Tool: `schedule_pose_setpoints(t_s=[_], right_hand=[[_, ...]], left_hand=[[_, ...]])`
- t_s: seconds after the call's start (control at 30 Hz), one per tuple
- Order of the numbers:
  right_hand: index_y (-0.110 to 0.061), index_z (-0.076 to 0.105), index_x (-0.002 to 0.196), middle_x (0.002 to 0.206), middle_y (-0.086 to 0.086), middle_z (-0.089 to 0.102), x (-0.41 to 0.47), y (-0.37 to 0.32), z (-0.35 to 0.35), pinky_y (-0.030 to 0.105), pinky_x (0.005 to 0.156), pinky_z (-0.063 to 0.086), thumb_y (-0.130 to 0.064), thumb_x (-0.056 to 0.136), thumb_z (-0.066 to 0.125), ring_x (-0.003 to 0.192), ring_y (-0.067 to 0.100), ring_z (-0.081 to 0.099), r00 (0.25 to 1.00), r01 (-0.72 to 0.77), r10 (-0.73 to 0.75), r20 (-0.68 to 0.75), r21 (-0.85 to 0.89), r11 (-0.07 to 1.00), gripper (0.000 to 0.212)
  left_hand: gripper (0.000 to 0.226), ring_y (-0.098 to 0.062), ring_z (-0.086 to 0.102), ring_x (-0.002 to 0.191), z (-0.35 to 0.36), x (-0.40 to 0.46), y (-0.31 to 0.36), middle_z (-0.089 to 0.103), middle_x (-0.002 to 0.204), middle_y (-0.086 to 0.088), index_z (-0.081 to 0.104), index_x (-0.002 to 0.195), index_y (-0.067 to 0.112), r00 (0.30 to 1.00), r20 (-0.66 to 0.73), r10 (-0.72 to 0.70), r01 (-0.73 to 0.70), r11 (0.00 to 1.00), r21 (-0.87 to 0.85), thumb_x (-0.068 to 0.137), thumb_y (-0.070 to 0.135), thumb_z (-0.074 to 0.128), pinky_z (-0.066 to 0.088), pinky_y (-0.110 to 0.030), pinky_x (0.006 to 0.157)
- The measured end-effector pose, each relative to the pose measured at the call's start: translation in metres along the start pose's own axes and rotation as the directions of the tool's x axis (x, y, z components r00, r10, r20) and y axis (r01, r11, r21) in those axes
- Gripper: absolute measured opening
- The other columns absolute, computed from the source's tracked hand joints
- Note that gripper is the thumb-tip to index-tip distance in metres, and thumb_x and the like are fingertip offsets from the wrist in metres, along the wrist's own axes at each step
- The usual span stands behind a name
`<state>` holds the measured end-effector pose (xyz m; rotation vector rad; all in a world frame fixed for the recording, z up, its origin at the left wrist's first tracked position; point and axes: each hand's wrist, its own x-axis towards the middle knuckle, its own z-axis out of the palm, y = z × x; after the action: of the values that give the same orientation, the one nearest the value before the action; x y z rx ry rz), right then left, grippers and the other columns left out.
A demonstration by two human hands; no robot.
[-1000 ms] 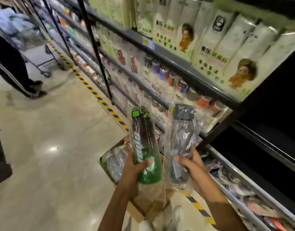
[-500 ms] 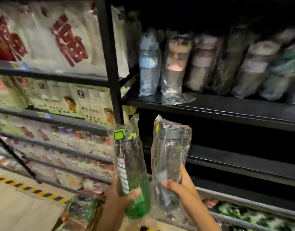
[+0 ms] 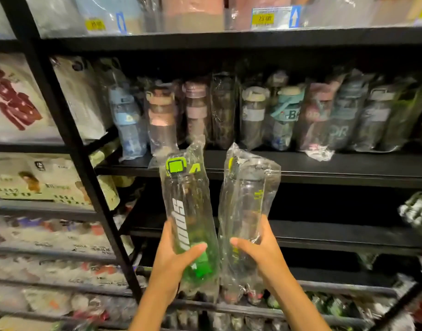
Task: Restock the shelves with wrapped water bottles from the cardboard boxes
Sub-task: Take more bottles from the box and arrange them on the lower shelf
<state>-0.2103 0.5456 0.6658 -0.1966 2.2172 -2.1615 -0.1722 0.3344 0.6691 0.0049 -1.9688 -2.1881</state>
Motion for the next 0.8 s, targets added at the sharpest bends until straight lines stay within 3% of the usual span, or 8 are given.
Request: schedule_pose_setpoints(t_s=[0.13,0.3,0.4,0.5,0.57,0.63,0.7,0.8], right_hand=[[-0.031,0.052,0.137,0.113,-0.032,0.067,0.021,-0.024,-0.008,0.017,0.084,0.055,-0.016,0.083,0.086,0.107,-0.005,0.066,0.995,0.103,-0.103,-0.006,0.02,0.994,0.066],[-0.046,0.059,0.123,0.117,-0.015,0.072,0.049,-0.036,-0.007,0.041,0.098,0.055,-0.028,0.07,0.084,0.113,0.012,0.069,0.986,0.159,-0.155,-0.06,0.059,0.986,0.062],[-0.059,0.062,0.106,0.112,-0.019,0.072,0.062,-0.04,-0.006,0.042,0.096,0.056,-0.028,0.071,0.082,0.107,0.009,0.071,0.981,0.19,-0.186,-0.059,0.077,0.979,0.052],[-0.057,0.061,0.113,0.114,-0.019,0.072,0.077,-0.038,-0.007,0.04,0.088,0.056,-0.031,0.069,0.085,0.098,0.013,0.072,0.981,0.189,-0.181,-0.073,0.126,0.974,0.055],[-0.05,0.061,0.12,0.116,-0.012,0.073,0.085,-0.037,-0.007,0.032,0.074,0.056,-0.038,0.065,0.088,0.083,0.01,0.069,0.979,0.194,-0.183,-0.088,0.137,0.971,0.063],[-0.04,0.061,0.123,0.114,-0.003,0.073,0.091,-0.037,-0.007,0.022,0.062,0.053,-0.035,0.064,0.088,0.07,0.003,0.066,0.977,0.195,-0.18,-0.11,0.14,0.971,0.065],[-0.042,0.061,0.123,0.115,-0.005,0.074,0.096,-0.036,-0.007,0.029,0.075,0.057,-0.028,0.067,0.086,0.087,0.01,0.073,0.972,0.21,-0.188,-0.14,0.158,0.965,0.063],[-0.039,0.055,0.136,0.123,-0.011,0.073,0.101,-0.032,-0.008,0.044,0.096,0.055,-0.03,0.065,0.088,0.114,0.019,0.07,0.969,0.213,-0.187,-0.164,0.162,0.964,0.08]], left_hand=[[0.09,-0.013,0.066,0.121,0.009,0.037,0.028,0.068,0.132,0.012,0.047,0.145,0.037,0.995,-0.047,0.091,-0.088,0.995,0.054,0.067,0.024,0.089,0.054,-0.045,0.104],[0.086,-0.01,0.066,0.122,0.01,0.1,0.06,0.065,0.137,0.01,0.043,0.146,0.034,0.972,-0.098,0.214,-0.207,0.975,0.076,0.072,0.022,0.086,0.055,-0.038,0.102],[0.106,-0.013,0.059,0.131,0.007,0.145,0.074,0.057,0.147,0.009,0.035,0.152,0.038,0.968,-0.109,0.226,-0.21,0.967,0.141,0.065,0.05,0.094,0.05,-0.048,0.11],[0.125,-0.02,0.042,0.147,0.009,0.189,0.083,0.038,0.163,0.006,0.022,0.159,0.041,0.972,-0.103,0.209,-0.183,0.958,0.221,0.058,0.069,0.09,0.039,-0.051,0.119],[0.122,-0.02,0.027,0.154,0.014,0.211,0.088,0.021,0.171,0.006,0.008,0.164,0.036,0.975,-0.09,0.202,-0.176,0.954,0.242,0.074,0.051,0.089,0.03,-0.044,0.124],[0.117,-0.018,0.019,0.157,0.018,0.234,0.089,0.012,0.172,0.006,0.0,0.166,0.029,0.978,-0.091,0.189,-0.16,0.951,0.264,0.085,0.034,0.085,0.031,-0.024,0.117],[0.113,-0.018,0.018,0.156,0.021,0.255,0.089,0.01,0.172,0.004,-0.001,0.165,0.024,0.98,-0.086,0.18,-0.151,0.95,0.273,0.089,0.025,0.082,0.036,-0.001,0.096],[0.111,-0.017,0.025,0.153,0.022,0.281,0.082,0.019,0.17,0.004,0.003,0.165,0.024,0.983,-0.074,0.168,-0.14,0.948,0.287,0.088,0.02,0.083,0.03,-0.017,0.107]])
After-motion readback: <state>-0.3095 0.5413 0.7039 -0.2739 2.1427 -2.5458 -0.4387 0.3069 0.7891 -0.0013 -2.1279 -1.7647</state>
